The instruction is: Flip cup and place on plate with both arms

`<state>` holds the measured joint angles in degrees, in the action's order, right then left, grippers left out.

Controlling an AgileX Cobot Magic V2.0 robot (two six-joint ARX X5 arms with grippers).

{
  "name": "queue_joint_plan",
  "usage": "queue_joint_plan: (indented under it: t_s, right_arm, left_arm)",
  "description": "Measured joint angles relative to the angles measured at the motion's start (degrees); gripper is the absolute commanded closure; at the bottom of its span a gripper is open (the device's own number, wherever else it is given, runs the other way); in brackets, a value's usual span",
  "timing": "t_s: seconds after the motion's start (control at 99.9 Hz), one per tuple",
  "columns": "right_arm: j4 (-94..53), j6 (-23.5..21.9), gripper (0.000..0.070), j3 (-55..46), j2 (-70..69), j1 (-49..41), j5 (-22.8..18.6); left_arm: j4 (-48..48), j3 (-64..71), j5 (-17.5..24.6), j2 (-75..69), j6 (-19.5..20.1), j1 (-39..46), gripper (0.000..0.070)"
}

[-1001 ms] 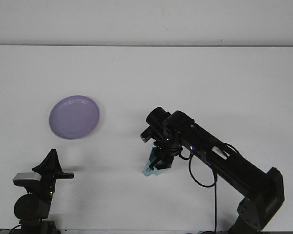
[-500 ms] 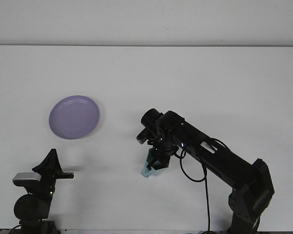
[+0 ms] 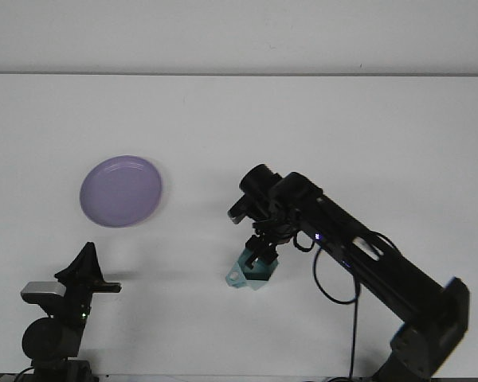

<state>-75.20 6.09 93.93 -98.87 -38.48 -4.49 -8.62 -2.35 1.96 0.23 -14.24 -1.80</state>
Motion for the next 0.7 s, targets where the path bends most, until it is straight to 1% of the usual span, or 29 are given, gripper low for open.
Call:
queue_joint_plan:
  t_s: [0.07,0.21,0.33,0.4,0.5,0.56,0.6,0.7]
  right_arm:
    - [2.3,-0.5,0.0397,0.0,5.4,1.6,0.0]
    - [11.9,-1.9,0.0397,-2.0,16.5,4.6,0.2]
    - [21.9,-3.6,0.0397,-10.6,25.8,5.8,0.1]
    - [28.3,-4.7,0.0397,-17.7,31.1,6.5,0.5]
    - [37.2,-6.6,0.0397,-29.2,39.3,7.1,1.7]
    - [42.0,-7.8,0.0397,-36.0,44.4,7.3,2.7]
    - [45.2,-8.7,0.0397,-40.3,47.9,7.4,3.5]
    - [51.8,-10.1,0.0398,-49.5,56.2,7.4,6.4]
  left_arm:
    - [0.6,-1.5,3.5,0.3,-0.8,0.0,0.0688]
    - [0.7,-6.4,6.9,3.0,-4.1,0.0,0.0688]
    - [4.0,-12.4,9.4,8.6,-6.0,0.0,0.0688]
    - [6.2,-16.8,12.9,13.5,-6.4,-0.1,0.0688]
    - [8.2,-23.6,19.2,21.7,-6.1,-1.1,0.0688]
    - [10.2,-28.0,21.7,27.1,-5.2,-2.3,0.0688]
    - [12.0,-31.0,22.4,30.7,-4.2,-3.4,0.0688]
    - [18.3,-38.6,22.4,39.7,-1.0,-7.1,0.0688]
